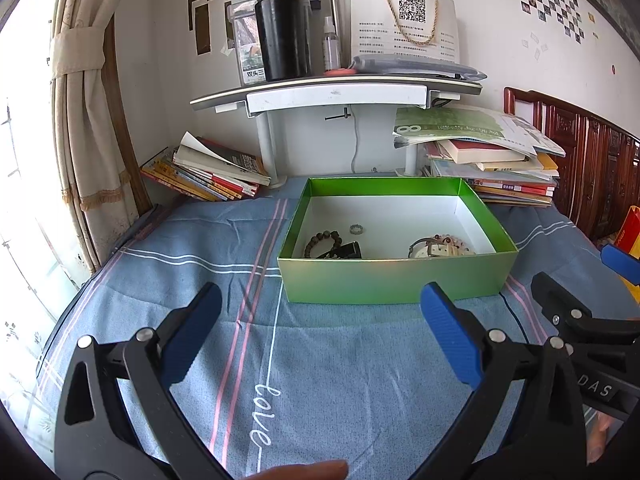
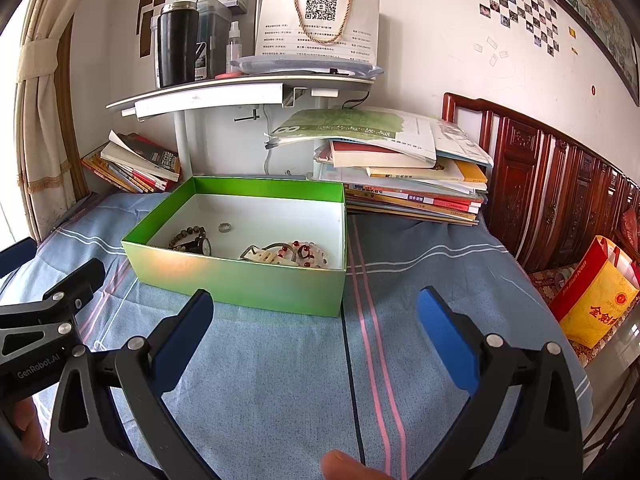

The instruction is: Organize jewelry

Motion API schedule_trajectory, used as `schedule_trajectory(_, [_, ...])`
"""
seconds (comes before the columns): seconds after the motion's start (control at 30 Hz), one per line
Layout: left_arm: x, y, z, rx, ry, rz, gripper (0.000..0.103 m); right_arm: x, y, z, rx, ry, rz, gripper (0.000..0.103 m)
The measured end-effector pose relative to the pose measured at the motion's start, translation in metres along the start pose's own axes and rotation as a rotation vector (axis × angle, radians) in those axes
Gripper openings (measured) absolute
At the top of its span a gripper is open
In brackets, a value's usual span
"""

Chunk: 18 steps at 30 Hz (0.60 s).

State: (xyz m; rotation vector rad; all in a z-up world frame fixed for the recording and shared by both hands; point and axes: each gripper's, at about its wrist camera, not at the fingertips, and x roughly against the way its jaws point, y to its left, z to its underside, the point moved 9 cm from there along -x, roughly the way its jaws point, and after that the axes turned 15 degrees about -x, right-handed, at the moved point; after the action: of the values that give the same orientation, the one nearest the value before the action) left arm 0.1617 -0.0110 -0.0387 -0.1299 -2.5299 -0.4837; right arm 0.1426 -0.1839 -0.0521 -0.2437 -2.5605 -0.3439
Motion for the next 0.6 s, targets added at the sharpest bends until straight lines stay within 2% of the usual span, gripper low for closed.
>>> schedule_trajectory(0.6, [-0.0004,-0.0003,0.0005,0.0,0.003,0.0,0.099,0.0005,-0.0004,-0.0001,0.0,0.002,-0.001,0.1])
